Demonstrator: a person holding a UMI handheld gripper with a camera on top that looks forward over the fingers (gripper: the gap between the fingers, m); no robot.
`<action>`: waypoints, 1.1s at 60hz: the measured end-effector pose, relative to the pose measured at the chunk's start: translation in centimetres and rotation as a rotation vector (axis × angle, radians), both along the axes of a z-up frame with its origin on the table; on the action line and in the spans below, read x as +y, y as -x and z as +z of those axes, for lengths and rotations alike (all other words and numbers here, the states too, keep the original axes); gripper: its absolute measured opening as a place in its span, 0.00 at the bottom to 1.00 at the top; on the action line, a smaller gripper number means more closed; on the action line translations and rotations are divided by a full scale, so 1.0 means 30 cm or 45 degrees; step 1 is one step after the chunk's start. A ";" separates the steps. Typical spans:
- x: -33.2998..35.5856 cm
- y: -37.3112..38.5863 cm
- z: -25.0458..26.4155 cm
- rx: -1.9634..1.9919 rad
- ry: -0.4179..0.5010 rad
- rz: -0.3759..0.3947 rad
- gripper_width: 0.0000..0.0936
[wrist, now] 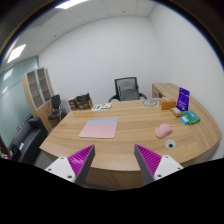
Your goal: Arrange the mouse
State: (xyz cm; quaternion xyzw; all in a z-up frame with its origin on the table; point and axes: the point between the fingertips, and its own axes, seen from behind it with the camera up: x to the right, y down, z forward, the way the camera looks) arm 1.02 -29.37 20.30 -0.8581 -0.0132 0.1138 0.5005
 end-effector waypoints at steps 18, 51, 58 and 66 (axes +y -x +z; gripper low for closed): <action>0.131 -0.172 -0.159 -0.069 0.057 -0.222 0.89; 0.756 -0.753 -0.609 -0.079 0.115 -0.311 0.89; 0.823 -0.777 -0.643 -0.071 0.141 -0.282 0.89; 0.902 -0.780 -0.650 -0.079 0.141 -0.254 0.89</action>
